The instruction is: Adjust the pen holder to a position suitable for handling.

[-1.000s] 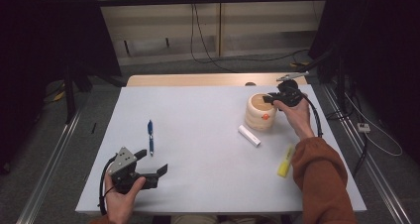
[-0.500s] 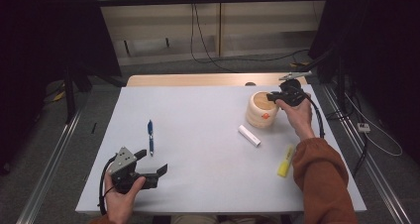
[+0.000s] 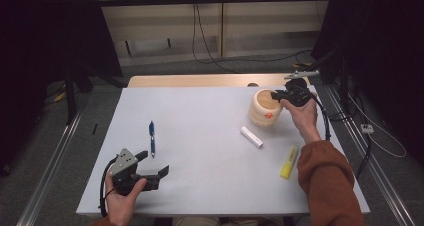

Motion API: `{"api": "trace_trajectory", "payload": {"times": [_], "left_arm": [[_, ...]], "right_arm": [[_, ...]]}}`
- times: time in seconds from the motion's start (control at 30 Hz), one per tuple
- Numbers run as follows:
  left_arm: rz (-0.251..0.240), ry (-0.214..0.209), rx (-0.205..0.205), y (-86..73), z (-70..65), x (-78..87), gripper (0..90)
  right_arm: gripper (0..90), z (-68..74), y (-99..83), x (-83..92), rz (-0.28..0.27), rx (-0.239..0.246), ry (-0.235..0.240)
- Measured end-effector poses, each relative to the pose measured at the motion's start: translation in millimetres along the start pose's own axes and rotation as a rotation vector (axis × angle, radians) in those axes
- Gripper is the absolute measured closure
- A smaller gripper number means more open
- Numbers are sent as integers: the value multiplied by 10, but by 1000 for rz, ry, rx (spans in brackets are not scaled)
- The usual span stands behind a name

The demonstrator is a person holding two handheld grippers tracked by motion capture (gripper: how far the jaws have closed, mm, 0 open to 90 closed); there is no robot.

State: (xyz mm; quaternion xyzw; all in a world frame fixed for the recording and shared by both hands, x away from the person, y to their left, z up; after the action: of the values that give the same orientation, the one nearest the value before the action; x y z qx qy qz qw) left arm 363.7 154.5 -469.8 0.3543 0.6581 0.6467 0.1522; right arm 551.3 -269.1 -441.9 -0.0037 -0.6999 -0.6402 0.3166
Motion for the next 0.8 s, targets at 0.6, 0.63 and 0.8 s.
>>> {"api": "trace_trajectory", "payload": {"times": [0.6, 0.63, 0.8], "left_arm": [[2, 5, -1, -5, 9, 1, 74], [3, 6, 0, -6, 7, 1, 74], [3, 7, 3, -11, 16, -1, 75]], "right_arm": [[765, 372, 77, 426, -31, 22, 86], [765, 402, 72, 447, -34, 21, 93], [769, 567, 56, 533, -51, 16, 125]]}}
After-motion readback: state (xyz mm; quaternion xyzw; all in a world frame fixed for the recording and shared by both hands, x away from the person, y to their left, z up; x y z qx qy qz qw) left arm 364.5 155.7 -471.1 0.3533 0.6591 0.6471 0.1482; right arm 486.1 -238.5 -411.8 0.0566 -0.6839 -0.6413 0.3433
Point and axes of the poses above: each handheld gripper's, and its own axes: x roughly backward along the jaws, y roughly out of its top, z roughly to its left, the point moved 9 cm from there along -x, roughly forward along the jaws, and after that the axes turned 11 degrees about -z, right-handed, at the moved point
